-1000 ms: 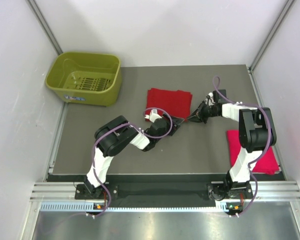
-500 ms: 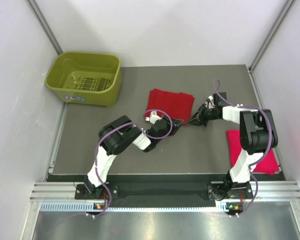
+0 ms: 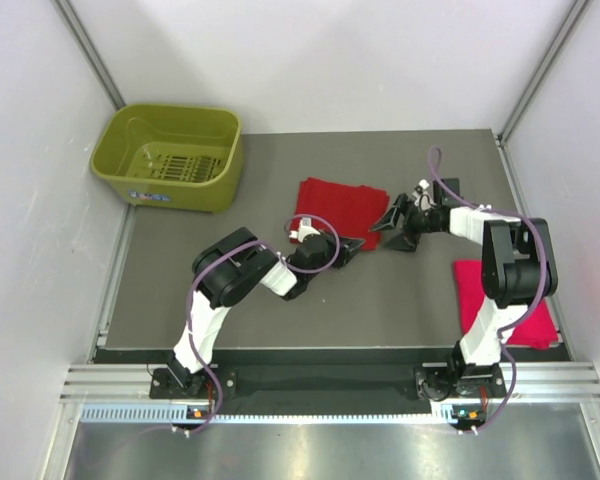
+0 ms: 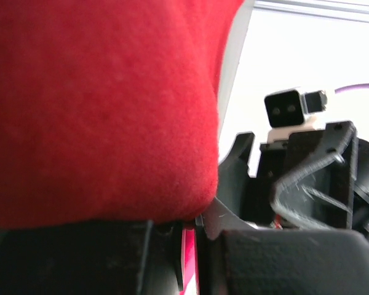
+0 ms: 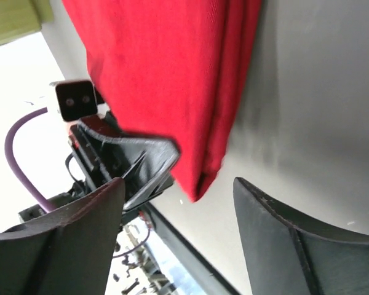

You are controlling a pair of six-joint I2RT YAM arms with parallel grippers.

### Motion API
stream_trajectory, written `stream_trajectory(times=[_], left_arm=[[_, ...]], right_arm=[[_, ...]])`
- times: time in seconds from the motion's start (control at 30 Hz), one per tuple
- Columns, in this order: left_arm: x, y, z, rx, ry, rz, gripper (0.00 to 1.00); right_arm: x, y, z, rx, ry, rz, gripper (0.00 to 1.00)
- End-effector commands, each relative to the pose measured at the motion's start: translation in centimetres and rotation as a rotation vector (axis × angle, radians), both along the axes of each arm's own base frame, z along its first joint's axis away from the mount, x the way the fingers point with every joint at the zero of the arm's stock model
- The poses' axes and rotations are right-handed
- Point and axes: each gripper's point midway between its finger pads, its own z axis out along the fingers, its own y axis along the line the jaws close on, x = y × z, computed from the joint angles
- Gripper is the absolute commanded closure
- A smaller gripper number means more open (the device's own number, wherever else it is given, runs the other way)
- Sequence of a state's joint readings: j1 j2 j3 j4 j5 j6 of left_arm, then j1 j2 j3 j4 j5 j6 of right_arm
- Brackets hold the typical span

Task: Fold and stack the t-shirts
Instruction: Neatly place the folded tshirt to the corner

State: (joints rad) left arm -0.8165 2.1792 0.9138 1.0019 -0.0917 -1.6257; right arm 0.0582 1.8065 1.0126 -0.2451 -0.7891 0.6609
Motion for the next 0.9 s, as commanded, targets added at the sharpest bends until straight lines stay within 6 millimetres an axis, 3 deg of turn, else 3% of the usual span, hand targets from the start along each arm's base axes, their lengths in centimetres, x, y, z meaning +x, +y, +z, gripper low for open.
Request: stream_trajectory(times=[0.0,0.33,0.53,0.77,0.87], left_arm=[[-0.4,-0.1,5.4,-0.117,-0.061,-0.037,1.00],[-0.7,0.5,7.7,-0.158,-0.064,-0.050,1.00],[-1.7,0.2,8.7,-0.174,-0.063,-0.103,1.00],[-2.3,0.7,9.1,-0.163,-0.065,-0.112,1.00],[-2.7,0.6,9.0,-0.150,-0.058,-0.130,1.00]], right_arm=[[2.5,-0.6,0.7,0.012,-0.114,0.014,0.27],[5.4,0.1,-1.4,0.056,-0.091,-0.045,0.30],[8.8,-0.1,-1.4,0.054,-0.127,-0.131,0.37],[10.8,-1.0,-2.2,0.031,-0.154,-0.194,0.43],[11.4,-1.5,-2.7,0.018,-0.172,-0.209,0.50]])
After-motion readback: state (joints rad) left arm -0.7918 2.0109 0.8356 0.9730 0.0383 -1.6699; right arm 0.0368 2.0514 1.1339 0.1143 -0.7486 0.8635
